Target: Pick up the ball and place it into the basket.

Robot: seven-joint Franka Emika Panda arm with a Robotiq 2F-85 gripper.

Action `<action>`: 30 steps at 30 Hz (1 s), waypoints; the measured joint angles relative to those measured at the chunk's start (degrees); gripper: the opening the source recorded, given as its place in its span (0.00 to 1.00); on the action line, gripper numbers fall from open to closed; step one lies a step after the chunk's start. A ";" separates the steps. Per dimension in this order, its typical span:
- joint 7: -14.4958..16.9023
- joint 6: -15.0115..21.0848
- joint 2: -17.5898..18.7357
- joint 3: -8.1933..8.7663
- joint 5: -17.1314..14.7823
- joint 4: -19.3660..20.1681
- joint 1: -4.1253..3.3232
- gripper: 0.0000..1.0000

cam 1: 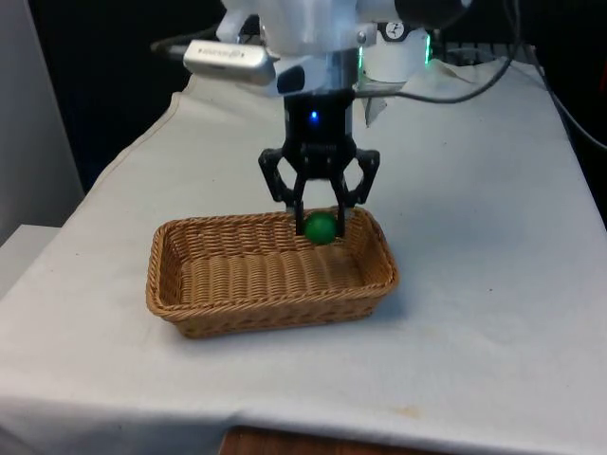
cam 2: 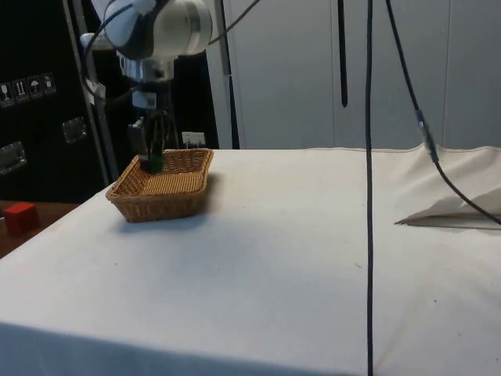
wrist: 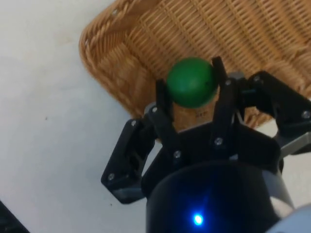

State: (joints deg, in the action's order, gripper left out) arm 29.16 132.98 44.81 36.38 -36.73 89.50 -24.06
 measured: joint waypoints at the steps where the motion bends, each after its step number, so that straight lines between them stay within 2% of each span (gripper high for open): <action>1: 0.11 0.00 0.74 0.00 -0.34 -0.52 0.06 0.01; 4: 0.11 0.00 3.44 0.00 -1.55 -2.41 0.34 0.01; 12: 0.17 0.00 7.22 0.00 -2.92 -5.10 0.86 0.01; 30: 0.06 0.17 8.77 -0.17 -3.09 -5.39 0.74 0.01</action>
State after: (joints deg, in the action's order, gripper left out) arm 29.22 133.16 53.57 36.21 -39.82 84.11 -23.32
